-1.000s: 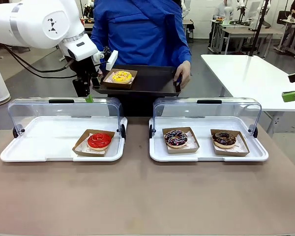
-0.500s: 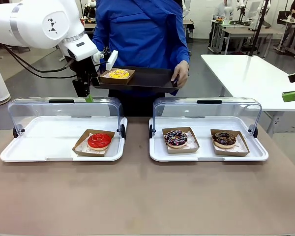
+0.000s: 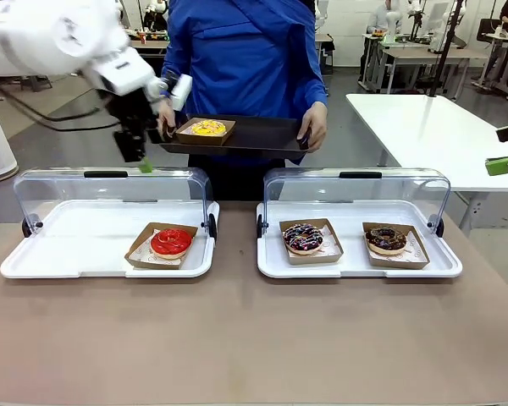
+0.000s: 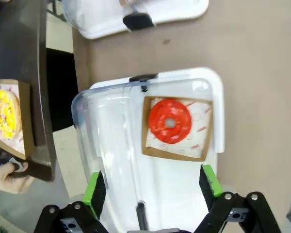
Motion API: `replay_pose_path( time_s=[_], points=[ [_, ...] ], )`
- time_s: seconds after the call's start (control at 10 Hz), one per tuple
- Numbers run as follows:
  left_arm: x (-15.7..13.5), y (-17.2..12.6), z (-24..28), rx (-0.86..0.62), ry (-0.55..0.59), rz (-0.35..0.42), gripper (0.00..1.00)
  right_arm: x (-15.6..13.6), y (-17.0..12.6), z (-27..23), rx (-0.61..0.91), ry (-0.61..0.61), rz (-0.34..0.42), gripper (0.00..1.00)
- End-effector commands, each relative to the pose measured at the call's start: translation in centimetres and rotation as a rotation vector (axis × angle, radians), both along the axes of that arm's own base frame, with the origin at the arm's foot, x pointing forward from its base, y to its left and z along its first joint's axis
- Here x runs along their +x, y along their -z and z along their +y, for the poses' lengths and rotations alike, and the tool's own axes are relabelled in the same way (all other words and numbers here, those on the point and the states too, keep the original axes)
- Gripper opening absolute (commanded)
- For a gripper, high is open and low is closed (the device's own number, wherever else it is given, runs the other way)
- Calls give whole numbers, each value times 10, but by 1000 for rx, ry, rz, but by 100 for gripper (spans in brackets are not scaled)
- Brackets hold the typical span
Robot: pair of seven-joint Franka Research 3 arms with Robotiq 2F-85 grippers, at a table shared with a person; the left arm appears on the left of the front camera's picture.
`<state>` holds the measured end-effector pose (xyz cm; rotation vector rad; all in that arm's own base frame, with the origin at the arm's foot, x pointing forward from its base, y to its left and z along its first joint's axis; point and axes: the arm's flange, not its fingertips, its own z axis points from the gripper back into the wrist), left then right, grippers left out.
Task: Provide the desired donut to the person.
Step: Pick up and lift the Paper togo box containing the Donut pointed at by the person.
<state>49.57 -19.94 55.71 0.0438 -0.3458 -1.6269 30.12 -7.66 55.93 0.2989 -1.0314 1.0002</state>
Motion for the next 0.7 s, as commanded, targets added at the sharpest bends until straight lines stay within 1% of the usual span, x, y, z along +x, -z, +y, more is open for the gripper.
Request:
replay_pose_path(
  time_s=[0.0, 0.1, 0.2, 0.3, 0.4, 0.5, 0.6],
  points=[
    [-63, -17, 85, -159, -40, 57, 100, 1, 1, 1, 10, -7, 2, 100],
    [-94, -20, 126, -228, -109, 14, 100, 1, 1, 1, 10, -7, 2, 100],
    [-116, -17, 151, -312, -142, -22, 100, 1, 1, 1, 10, -7, 2, 100],
    [-130, -14, 175, -374, -182, -72, 100, 1, 1, 1, 10, -7, 2, 100],
    [-142, -3, 199, -457, -219, -59, 100, 1, 1, 1, 10, -7, 2, 100],
    [-152, 10, 226, -484, -293, -38, 100, 1, 1, 1, 10, -7, 2, 100],
    [-160, 17, 246, -505, -331, -68, 100, 1, 1, 1, 10, -7, 2, 100]
  ],
)
